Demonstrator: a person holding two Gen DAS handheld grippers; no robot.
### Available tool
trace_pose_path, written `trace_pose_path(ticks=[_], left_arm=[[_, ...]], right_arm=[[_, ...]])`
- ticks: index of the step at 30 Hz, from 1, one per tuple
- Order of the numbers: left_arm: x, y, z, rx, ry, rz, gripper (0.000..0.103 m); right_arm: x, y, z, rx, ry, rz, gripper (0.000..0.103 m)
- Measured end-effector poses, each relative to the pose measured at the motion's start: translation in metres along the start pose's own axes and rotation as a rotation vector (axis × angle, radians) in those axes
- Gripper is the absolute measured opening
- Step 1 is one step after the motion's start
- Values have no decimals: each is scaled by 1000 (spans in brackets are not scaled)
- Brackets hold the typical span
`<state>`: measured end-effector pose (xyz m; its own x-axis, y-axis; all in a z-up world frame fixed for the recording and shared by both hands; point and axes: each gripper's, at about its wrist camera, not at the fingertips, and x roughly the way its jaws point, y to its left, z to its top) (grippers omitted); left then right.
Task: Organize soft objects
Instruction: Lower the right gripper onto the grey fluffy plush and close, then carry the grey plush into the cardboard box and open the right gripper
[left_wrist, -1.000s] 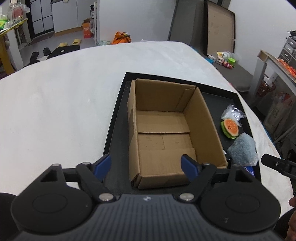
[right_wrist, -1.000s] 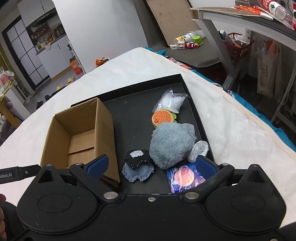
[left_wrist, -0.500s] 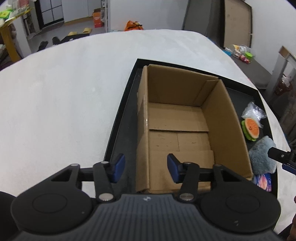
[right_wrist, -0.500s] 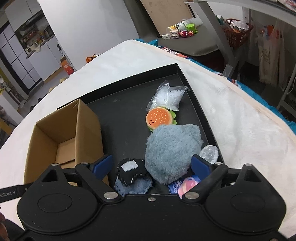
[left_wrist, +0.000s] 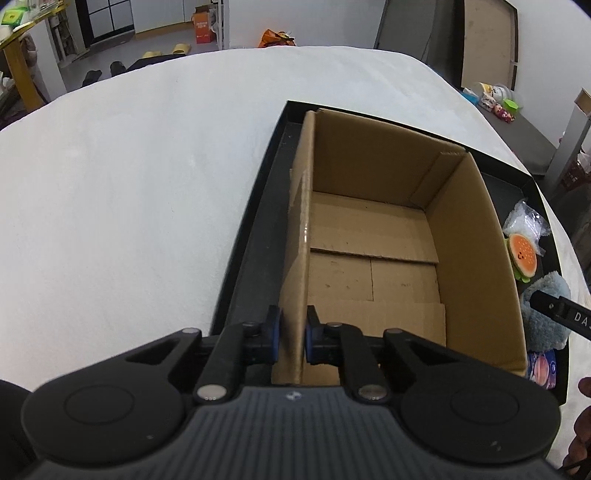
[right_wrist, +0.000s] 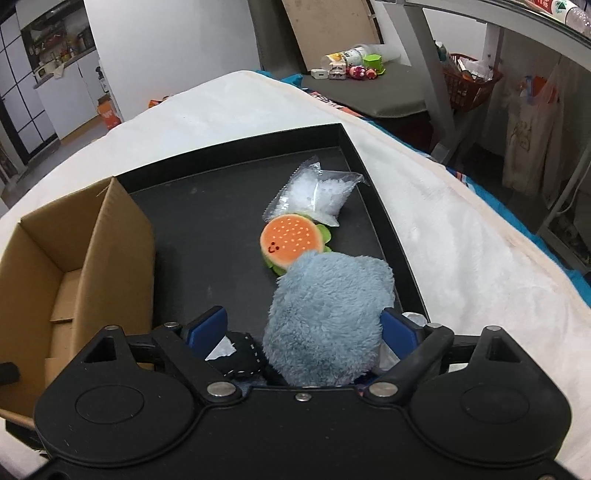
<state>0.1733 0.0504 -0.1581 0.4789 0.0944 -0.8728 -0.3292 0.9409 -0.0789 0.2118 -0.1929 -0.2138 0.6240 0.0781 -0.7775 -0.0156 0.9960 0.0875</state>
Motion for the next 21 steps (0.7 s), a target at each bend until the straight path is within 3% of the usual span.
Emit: trace_pose_path(ticks=[8, 12, 15, 21], left_arm=[[-1, 7, 7, -16, -20, 30, 12], [-4, 8, 6, -7, -37, 54, 12], [-2, 6, 5, 5, -35, 73, 12], [1, -1, 5, 27, -40, 105, 12]], right_arm=[[15, 4, 0, -49, 7, -91, 81], [17, 4, -2, -82, 6, -131, 69], [13, 3, -2, -84, -1, -124, 62], [3, 4, 0, -72, -11, -69, 59]])
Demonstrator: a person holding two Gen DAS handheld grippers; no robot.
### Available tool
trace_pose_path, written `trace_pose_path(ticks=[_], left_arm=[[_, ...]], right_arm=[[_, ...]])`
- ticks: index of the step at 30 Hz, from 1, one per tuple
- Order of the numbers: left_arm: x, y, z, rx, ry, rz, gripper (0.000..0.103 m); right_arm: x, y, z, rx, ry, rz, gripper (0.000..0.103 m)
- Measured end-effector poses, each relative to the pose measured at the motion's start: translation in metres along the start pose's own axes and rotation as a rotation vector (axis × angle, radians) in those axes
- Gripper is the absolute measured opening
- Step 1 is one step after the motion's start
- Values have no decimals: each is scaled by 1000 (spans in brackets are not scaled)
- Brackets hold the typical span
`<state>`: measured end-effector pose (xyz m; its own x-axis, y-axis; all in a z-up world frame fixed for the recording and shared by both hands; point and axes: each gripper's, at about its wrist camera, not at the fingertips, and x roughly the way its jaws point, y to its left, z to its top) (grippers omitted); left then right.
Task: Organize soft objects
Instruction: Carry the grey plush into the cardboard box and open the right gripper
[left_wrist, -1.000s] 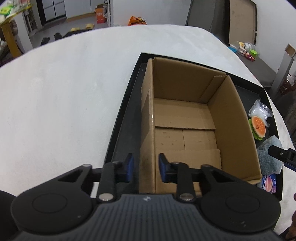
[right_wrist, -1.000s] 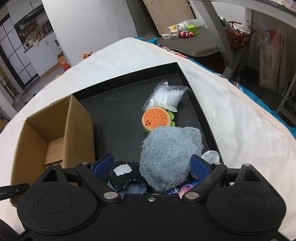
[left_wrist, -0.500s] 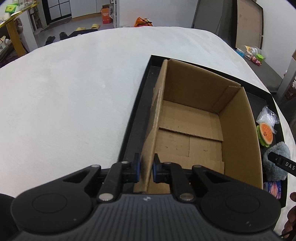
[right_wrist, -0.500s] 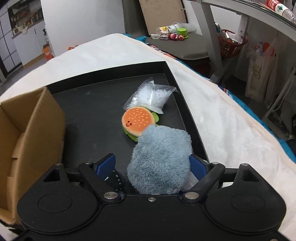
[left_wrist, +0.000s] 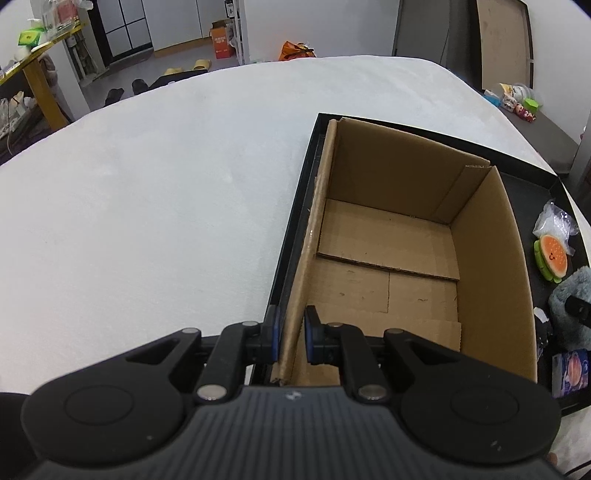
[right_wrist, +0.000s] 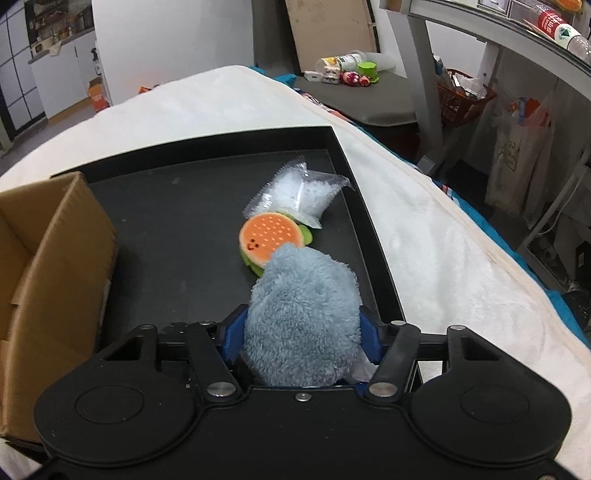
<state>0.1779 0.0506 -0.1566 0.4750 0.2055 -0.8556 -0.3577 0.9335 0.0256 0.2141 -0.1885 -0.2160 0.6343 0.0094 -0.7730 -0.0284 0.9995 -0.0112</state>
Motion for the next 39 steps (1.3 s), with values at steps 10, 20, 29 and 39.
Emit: trace_pose_path(ticks=[10, 20, 29, 39], left_arm=[[3, -9, -3, 87, -9, 52, 14], [6, -9, 3, 107, 9, 59, 15], [6, -3, 5, 89, 15, 36, 13], [8, 0, 10, 67, 39, 25, 12]], right_arm=[[-30, 8, 10, -13, -66, 127, 59], [-47, 24, 22, -58, -95, 207, 59], [-67, 47, 39, -93, -140, 275, 59], [-77, 80, 47, -149, -156, 362, 60]])
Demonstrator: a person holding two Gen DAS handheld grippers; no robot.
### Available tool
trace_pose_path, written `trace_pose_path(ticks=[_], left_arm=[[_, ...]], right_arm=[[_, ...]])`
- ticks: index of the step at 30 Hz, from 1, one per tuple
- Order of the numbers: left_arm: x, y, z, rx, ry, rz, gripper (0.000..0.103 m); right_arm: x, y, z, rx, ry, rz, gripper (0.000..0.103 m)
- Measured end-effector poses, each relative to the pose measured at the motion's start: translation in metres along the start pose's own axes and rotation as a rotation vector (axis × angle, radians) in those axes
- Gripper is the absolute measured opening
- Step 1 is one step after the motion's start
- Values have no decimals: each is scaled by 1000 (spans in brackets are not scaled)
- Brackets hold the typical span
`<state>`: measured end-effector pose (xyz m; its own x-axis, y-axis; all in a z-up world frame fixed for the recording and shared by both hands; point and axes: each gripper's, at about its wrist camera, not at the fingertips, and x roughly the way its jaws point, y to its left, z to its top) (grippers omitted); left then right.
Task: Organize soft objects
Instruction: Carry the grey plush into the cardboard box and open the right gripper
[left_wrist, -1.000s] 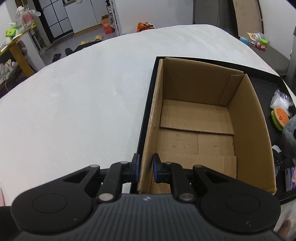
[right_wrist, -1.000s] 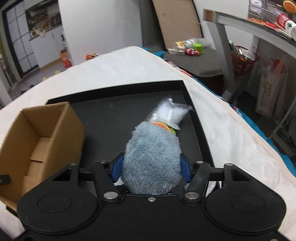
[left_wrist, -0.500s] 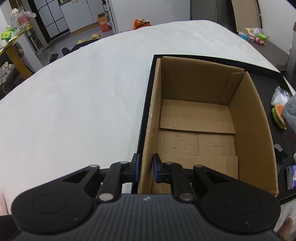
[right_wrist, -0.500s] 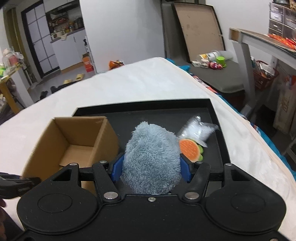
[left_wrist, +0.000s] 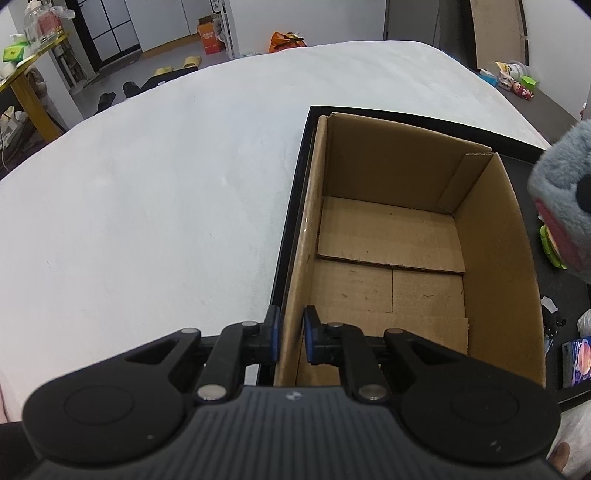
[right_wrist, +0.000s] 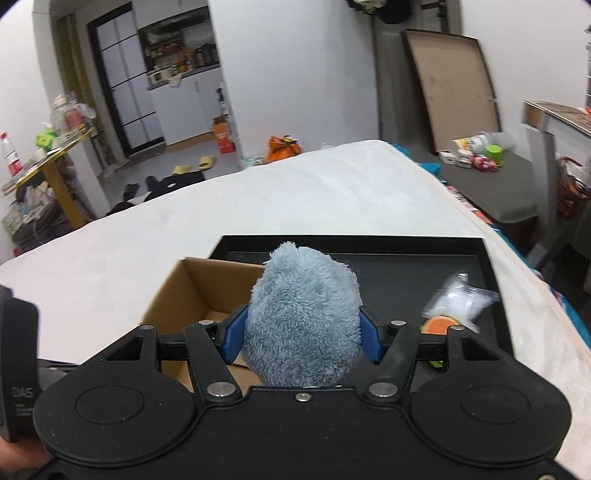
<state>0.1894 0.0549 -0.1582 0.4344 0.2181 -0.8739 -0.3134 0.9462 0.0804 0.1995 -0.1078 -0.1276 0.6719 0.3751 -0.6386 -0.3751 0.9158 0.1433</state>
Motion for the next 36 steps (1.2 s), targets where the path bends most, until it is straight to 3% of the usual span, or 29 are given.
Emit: trace_pose_path(ticks=[9, 23, 28, 36], left_arm=[[3, 6, 3, -10, 14, -17, 12], [9, 19, 3, -55, 25, -81, 12], [11, 23, 5, -67, 27, -94, 12], [12, 25, 5, -70, 33, -106, 12]], right_arm=[[11, 31, 10, -107, 31, 87, 60], [34, 67, 24, -232, 53, 116, 60], [36, 77, 26, -271, 43, 81, 77], [35, 66, 22, -227, 66, 62, 77]])
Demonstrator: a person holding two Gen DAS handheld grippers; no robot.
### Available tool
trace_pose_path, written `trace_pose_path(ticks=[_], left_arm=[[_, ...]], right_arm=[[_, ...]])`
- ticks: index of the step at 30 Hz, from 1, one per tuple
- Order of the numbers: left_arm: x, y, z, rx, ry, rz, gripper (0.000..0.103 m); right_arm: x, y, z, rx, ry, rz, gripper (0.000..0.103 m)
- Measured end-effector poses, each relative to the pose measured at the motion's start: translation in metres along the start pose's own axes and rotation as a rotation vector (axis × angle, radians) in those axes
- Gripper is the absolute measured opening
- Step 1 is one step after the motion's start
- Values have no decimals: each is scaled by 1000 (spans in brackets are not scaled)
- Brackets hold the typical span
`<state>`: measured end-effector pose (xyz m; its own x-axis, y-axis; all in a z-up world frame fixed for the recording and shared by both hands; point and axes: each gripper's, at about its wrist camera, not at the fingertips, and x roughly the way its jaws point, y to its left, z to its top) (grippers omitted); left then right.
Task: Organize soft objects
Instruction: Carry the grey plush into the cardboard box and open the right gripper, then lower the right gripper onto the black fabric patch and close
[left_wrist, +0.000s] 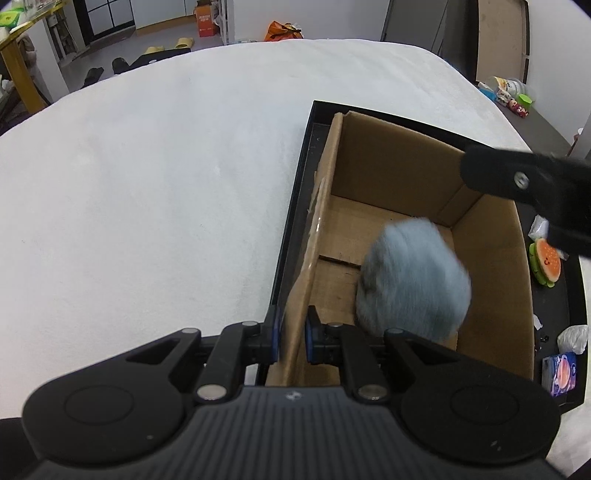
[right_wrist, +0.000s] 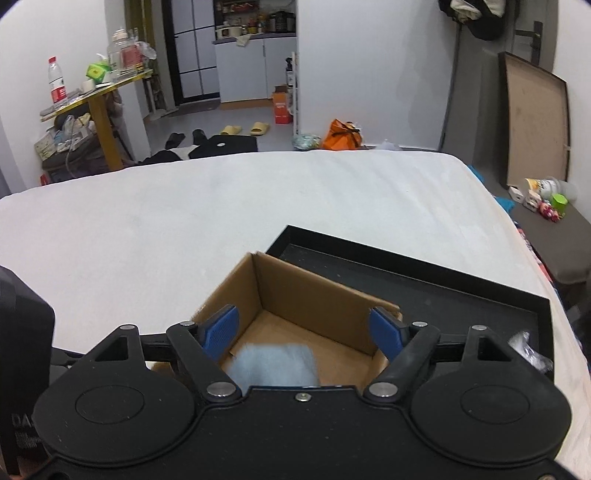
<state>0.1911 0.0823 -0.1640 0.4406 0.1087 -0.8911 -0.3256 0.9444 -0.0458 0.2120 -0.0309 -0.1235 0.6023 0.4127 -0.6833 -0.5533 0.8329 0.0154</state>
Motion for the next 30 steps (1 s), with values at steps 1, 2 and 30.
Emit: trace_pose_path(ticks=[1, 2, 30], left_arm=[[0, 0, 0, 1, -1, 0, 12], [0, 0, 0, 3, 1, 0, 13], [-16, -23, -6, 67, -19, 46, 60]], right_arm=[[-2, -2, -2, 9, -1, -6, 78], [-3, -3, -4, 16, 1, -12, 78], [-28, -84, -93, 294, 111, -119, 79]])
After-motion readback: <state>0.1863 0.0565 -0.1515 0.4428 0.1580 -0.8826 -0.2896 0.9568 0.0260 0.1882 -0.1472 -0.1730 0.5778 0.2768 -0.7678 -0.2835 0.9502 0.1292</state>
